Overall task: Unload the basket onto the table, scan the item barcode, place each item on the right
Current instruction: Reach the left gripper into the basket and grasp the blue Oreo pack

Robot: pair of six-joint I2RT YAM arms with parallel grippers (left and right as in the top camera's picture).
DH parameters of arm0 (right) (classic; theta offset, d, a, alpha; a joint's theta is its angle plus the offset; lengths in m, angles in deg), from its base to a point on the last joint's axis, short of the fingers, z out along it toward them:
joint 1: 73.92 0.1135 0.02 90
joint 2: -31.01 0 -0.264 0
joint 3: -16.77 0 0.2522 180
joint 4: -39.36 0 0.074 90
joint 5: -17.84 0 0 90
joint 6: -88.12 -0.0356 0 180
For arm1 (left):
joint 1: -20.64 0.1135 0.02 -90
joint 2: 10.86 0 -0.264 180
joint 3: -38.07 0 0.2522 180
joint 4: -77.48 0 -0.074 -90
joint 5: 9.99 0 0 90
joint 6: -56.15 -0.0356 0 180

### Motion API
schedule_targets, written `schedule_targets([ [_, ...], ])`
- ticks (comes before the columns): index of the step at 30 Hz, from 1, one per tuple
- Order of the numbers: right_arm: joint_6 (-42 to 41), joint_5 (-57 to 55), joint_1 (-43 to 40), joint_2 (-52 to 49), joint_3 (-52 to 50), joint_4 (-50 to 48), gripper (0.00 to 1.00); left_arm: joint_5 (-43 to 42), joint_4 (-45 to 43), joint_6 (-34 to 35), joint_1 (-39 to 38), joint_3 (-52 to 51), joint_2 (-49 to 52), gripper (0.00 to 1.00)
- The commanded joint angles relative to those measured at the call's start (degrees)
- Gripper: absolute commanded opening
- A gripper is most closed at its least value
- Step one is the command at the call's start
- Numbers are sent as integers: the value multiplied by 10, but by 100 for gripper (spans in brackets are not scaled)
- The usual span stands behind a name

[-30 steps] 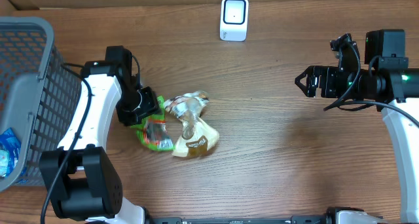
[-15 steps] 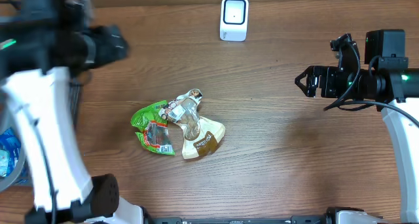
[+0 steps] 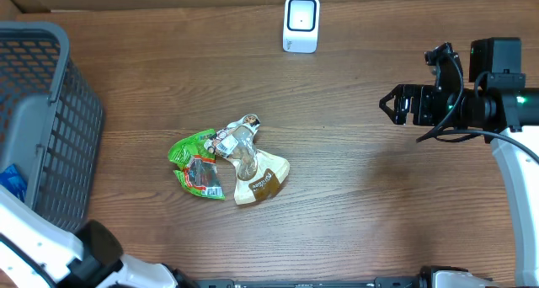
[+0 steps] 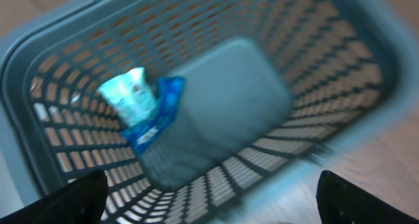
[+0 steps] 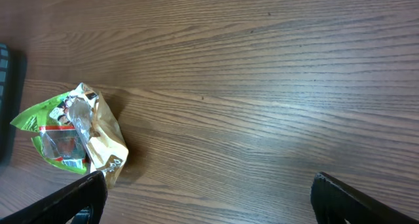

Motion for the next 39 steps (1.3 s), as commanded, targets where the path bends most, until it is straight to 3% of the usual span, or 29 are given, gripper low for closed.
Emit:
schedule_targets([
  [1,4,4,3,1,13,-2,100,14,3,2,34,-30,37,91],
  [4,4,3,3,1,13,-2,100,14,1,18,57,-57,71,85],
  [8,4,4,3,1,13,-2,100,15,-18,47,71,-100,113,85],
  [17,4,3,3,1,13,-2,100,46,-142,70,83,-254,158,85],
  [24,4,3,3,1,13,-2,100,82,-269,38,82,-383,158,89],
  [31,4,3,3,1,13,10,100,94,-356,-14,94,-433,160,91],
  [39,2,4,3,1,13,13,100,88,-448,-46,95,-515,162,83],
])
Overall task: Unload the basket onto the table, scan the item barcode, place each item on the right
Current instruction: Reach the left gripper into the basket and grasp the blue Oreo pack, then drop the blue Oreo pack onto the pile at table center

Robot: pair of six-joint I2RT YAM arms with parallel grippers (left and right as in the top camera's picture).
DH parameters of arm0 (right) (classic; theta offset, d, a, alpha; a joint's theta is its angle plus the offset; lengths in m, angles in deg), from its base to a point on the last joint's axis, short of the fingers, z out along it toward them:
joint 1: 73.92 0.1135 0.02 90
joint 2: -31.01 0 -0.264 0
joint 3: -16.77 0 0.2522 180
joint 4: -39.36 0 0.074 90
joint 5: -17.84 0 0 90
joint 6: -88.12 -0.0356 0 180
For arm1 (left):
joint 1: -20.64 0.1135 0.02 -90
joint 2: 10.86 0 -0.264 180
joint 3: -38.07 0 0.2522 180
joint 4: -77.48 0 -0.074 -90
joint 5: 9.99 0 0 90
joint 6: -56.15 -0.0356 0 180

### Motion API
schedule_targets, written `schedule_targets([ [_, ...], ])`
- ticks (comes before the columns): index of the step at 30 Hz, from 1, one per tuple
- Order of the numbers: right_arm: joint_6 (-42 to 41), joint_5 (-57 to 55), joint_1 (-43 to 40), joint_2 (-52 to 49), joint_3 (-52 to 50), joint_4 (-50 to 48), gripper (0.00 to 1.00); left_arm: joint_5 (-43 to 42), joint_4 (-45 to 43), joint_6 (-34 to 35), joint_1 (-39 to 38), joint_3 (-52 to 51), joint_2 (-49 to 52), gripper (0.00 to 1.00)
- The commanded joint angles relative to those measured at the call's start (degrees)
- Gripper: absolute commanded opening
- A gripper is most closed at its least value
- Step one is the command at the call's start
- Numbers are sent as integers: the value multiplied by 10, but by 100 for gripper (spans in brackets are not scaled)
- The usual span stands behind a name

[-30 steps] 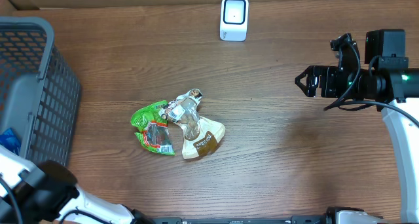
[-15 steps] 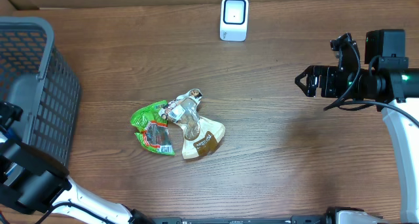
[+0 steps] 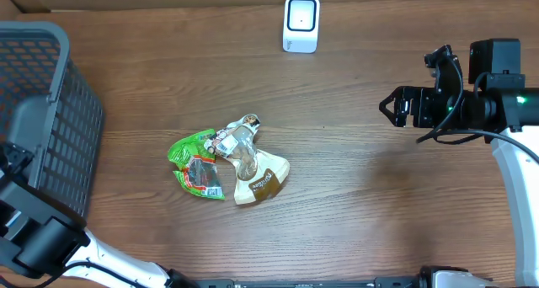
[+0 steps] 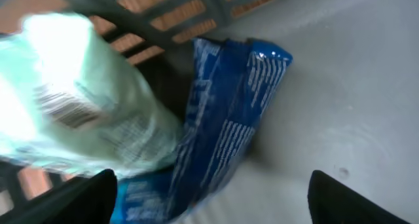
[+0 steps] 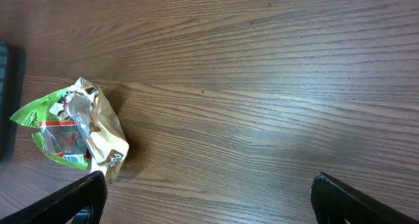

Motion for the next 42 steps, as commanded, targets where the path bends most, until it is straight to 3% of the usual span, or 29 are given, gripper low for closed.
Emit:
schedule_targets([
  [1,2,3,3,1,13,-1,100,2,-20,-24,2,-48,4,83],
  [4,2,3,3,1,13,-1,100,-28,-44,-24,0,-83,4,78],
  [6,2,3,3,1,13,-1,100,-42,-51,-23,0,-98,4,68],
  [9,2,3,3,1,13,-1,100,-43,-46,-12,0,-104,4,25],
  [11,2,3,3,1,13,-1,100,-44,-39,-7,0,-102,3,4],
  [19,2,3,3,1,13,-1,100,-143,83,12,-1,31,3,4],
  [29,2,4,3,1,13,-1,100,-244,316,15,-41,436,2,4],
  [36,2,5,3,1,13,-1,100,-302,433,9,-136,675,1,4],
  [42,2,5,3,1,13,-1,100,-381,440,-21,-269,693,-6,4],
])
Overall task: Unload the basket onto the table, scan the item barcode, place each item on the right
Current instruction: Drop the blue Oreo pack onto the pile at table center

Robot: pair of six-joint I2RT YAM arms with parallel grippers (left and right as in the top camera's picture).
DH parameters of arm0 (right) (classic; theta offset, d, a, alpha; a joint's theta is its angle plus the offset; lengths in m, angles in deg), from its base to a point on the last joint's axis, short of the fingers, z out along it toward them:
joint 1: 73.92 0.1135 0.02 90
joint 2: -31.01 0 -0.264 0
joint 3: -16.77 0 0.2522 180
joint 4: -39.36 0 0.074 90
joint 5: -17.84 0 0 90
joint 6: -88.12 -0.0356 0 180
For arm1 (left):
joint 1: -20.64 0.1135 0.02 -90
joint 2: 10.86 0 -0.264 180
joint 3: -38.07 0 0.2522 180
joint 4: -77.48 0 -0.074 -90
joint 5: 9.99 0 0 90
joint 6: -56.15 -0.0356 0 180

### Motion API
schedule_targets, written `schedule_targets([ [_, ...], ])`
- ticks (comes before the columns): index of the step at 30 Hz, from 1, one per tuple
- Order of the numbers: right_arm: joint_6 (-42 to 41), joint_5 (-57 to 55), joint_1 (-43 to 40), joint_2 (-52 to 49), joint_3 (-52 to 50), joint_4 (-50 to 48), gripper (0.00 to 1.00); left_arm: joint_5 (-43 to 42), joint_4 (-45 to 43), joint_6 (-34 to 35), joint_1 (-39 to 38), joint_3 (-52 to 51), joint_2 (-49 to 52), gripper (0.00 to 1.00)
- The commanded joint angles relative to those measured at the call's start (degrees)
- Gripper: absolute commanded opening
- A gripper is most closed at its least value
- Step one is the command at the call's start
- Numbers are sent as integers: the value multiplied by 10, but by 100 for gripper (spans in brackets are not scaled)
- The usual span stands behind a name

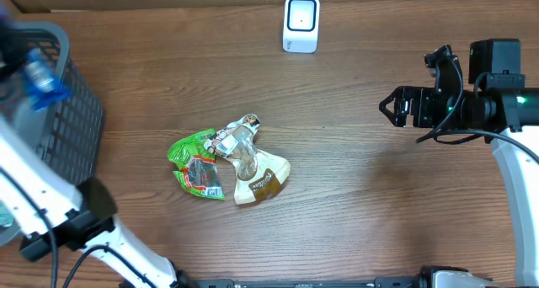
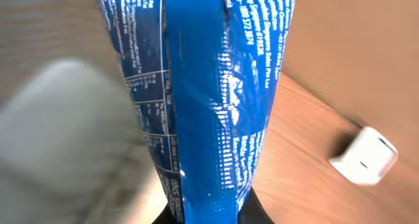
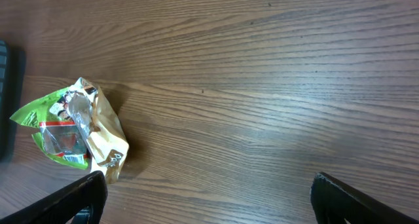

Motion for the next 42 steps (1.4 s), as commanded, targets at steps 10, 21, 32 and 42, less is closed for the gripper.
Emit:
schedule_targets([
  [10,2,5,3,1,13,3,100,-49,3,-30,-276,-192,-8,4],
  [21,3,5,3,1,13,3,100,31,-7,8,-439,-470,-7,5],
  [32,3,3,3,1,13,8,100,69,3,14,-448,-496,-8,31],
  [42,3,3,3,1,13,9,100,70,3,4,-411,-431,-22,39],
])
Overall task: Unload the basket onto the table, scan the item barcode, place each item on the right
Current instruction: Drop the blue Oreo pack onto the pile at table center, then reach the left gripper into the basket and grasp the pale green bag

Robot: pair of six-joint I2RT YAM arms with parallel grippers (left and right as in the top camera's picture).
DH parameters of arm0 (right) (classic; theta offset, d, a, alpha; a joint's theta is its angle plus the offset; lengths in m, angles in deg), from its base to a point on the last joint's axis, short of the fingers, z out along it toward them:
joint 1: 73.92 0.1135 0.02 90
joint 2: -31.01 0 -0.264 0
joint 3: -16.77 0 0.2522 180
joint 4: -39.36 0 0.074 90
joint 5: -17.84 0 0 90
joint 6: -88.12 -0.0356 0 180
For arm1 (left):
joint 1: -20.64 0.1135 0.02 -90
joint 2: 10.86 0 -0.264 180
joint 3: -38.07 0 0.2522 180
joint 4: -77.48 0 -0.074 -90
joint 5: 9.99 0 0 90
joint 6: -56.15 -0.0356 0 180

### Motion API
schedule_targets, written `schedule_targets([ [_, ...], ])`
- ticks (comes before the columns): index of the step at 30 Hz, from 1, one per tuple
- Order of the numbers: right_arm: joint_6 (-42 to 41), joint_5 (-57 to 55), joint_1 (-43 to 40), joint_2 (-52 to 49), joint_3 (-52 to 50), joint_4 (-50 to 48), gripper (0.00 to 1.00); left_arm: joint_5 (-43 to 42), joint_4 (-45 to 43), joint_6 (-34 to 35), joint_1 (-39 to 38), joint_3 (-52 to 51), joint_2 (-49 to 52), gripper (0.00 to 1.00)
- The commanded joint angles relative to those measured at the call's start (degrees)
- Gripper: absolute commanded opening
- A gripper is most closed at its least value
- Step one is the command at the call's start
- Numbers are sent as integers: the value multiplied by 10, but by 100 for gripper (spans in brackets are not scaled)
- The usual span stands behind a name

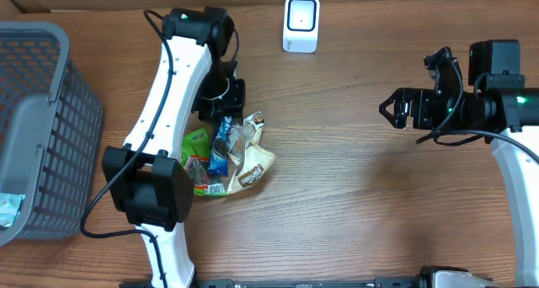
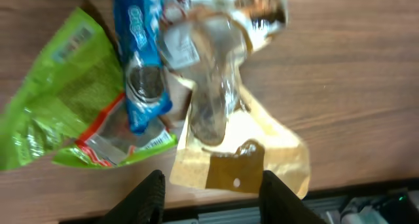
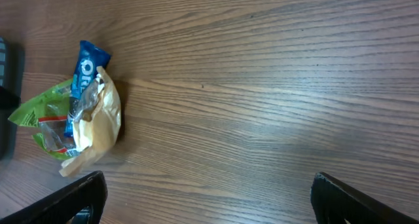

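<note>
A blue cookie packet lies on a pile of packets mid-table, between a green packet and a tan pouch with a clear wrapper on it. In the overhead view the blue packet sits just below my left gripper. The left gripper hangs open over the pile, holding nothing. The white scanner stands at the table's back edge. My right gripper hovers open at the right, far from the pile; the right gripper has bare wood under it.
A grey mesh basket stands at the left edge with a pale teal packet in it. The left arm arches over the table between basket and pile.
The left gripper held the blue packet high at the far left by the basket; now it is open above the pile and the packet lies there. The tan pouch has shifted slightly.
The left gripper was open above the basket holding a blue and a teal packet. Then it was close over the blue one, then shut on it and raised. Now the blue packet rests on the table pile. The right arm has stayed put.
</note>
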Motion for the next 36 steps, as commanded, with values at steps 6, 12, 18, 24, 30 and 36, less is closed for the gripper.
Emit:
schedule_targets([
  [6,2,3,3,1,13,-1,100,8,1,-6,85,196,-75,43],
  [12,3,3,3,1,13,-2,100,63,1,-6,210,285,-139,59],
  [18,2,3,3,1,13,-2,100,92,1,-11,372,281,-155,74],
  [24,2,3,3,1,13,-2,100,158,1,-17,462,221,-127,74],
  [30,4,3,3,1,13,-2,100,225,-23,47,511,137,-90,62],
  [36,4,3,3,1,13,-2,100,239,-110,98,563,30,-87,64],
])
